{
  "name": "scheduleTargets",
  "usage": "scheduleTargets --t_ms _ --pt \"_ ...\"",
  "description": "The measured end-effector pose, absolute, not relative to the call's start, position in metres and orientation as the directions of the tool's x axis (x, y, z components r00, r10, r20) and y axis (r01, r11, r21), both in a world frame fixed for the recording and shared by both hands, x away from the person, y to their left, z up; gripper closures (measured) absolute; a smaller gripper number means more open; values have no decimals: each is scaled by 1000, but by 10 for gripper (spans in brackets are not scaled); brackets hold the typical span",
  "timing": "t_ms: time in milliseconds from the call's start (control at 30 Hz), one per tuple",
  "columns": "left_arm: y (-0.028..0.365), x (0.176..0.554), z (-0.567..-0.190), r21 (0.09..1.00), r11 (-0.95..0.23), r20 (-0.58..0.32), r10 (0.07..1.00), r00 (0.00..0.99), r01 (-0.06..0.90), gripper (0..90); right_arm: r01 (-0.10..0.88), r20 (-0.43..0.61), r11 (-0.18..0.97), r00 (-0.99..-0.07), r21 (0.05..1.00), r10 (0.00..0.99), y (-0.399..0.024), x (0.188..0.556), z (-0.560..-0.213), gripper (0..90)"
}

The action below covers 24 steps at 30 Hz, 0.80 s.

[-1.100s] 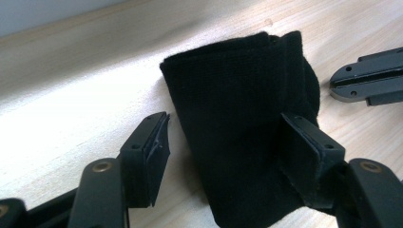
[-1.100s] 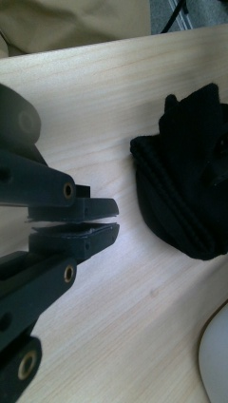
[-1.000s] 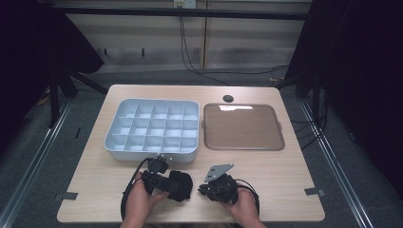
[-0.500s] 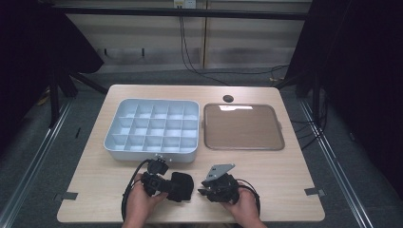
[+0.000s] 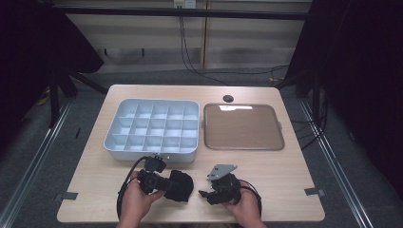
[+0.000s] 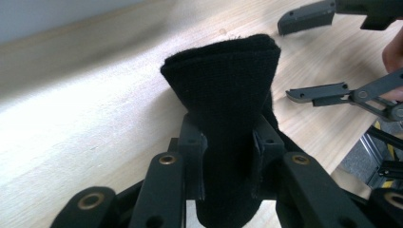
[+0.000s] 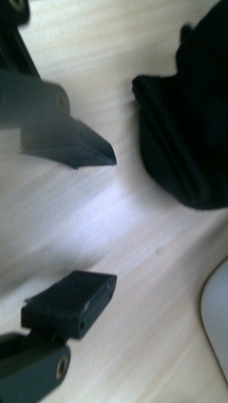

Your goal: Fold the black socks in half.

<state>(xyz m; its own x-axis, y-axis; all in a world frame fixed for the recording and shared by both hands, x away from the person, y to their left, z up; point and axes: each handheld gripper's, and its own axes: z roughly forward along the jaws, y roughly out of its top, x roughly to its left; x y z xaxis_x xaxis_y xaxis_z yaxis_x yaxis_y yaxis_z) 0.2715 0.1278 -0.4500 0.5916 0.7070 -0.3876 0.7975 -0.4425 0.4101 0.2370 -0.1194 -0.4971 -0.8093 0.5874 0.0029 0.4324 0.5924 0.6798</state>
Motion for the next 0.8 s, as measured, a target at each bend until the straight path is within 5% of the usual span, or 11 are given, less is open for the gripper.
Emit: scheduleTargets --t_ms 800 --pt "146 279 -424 383 -472 -346 724 597 794 712 436 33 537 -797 722 603 -133 239 -509 136"
